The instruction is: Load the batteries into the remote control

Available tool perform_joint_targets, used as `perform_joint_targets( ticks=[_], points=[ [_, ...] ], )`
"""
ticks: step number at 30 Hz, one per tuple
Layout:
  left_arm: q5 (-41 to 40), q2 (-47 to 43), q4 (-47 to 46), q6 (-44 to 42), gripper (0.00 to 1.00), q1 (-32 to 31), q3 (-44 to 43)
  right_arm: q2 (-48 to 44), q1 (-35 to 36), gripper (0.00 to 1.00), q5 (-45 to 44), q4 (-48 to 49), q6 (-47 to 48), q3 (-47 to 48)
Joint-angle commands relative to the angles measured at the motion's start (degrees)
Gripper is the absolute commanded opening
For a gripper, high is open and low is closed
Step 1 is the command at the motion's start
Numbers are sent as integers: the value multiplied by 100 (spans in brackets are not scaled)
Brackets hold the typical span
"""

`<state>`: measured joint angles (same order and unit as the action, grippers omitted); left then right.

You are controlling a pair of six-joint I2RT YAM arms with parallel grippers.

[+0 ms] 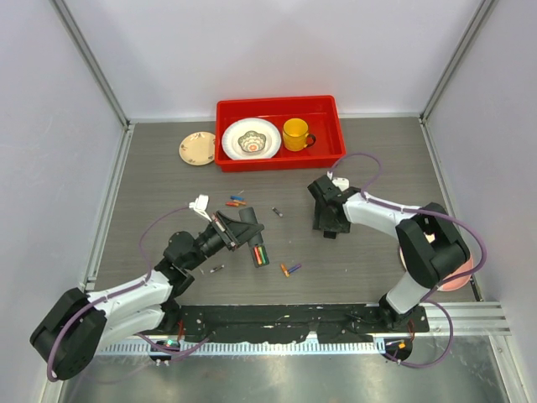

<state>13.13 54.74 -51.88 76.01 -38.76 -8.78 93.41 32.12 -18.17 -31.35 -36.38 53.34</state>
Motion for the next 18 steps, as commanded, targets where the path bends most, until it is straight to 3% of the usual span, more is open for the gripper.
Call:
perform_joint_targets(
  ticks=[1, 9, 18],
  points=[
    [50, -8, -138, -86, 0, 18, 8, 81, -30, 61, 33, 164, -115, -51],
    [85, 124, -226, -42, 0, 18, -1, 108, -57, 58, 235, 375, -211, -350],
    [85, 256, -244, -25, 0, 27, -45, -191, -65, 61, 332, 525, -431, -843]
  ],
)
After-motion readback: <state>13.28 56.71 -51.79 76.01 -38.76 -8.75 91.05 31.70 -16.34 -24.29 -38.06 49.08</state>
